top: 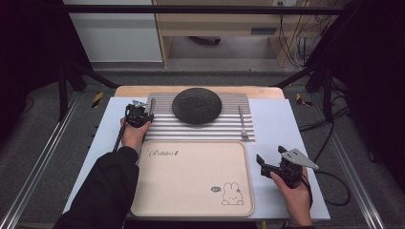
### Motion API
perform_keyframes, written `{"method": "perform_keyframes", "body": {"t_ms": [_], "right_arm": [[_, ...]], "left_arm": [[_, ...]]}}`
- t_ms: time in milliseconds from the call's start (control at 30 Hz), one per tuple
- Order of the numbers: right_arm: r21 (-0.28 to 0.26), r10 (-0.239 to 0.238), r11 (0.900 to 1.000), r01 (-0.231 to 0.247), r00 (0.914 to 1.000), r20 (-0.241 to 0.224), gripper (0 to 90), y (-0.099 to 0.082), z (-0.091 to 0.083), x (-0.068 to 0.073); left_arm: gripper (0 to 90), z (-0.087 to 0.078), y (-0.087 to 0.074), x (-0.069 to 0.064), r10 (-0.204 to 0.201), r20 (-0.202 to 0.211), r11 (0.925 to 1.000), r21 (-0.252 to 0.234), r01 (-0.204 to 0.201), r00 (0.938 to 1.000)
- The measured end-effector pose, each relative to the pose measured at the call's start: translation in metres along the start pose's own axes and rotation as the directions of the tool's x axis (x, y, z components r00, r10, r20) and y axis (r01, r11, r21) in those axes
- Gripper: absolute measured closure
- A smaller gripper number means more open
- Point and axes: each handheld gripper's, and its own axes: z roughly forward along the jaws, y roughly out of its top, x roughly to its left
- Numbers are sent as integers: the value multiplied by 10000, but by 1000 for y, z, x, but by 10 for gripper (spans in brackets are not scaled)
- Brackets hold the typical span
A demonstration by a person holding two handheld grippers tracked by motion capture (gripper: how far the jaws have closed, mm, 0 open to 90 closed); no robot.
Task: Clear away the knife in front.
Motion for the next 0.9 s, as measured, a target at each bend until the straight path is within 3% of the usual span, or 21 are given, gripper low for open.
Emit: {"method": "perform_keyframes", "body": {"t_ms": [200, 367, 533, 900], "right_arm": [[36, -15, 10000, 15, 10000, -13, 96, 0, 0, 0], [55, 29, 10000, -29, 10000, 31, 96, -1, 0, -1], [37, 26, 10000, -26, 10000, 38, 96, 0, 0, -1], [37, 0, 10000, 0, 10000, 24, 96, 0, 0, -1]], "left_arm": [[781, -1, -1, 2, -229, -20, 9997, 40, 229, 9997], [799, -6, 0, -2, 283, -43, 9990, 338, -281, 9996], [801, -11, 0, -4, 491, 6, 9966, 669, -490, 9988], [801, -20, -5, -11, 457, 252, 9959, 771, -475, 9986]]}}
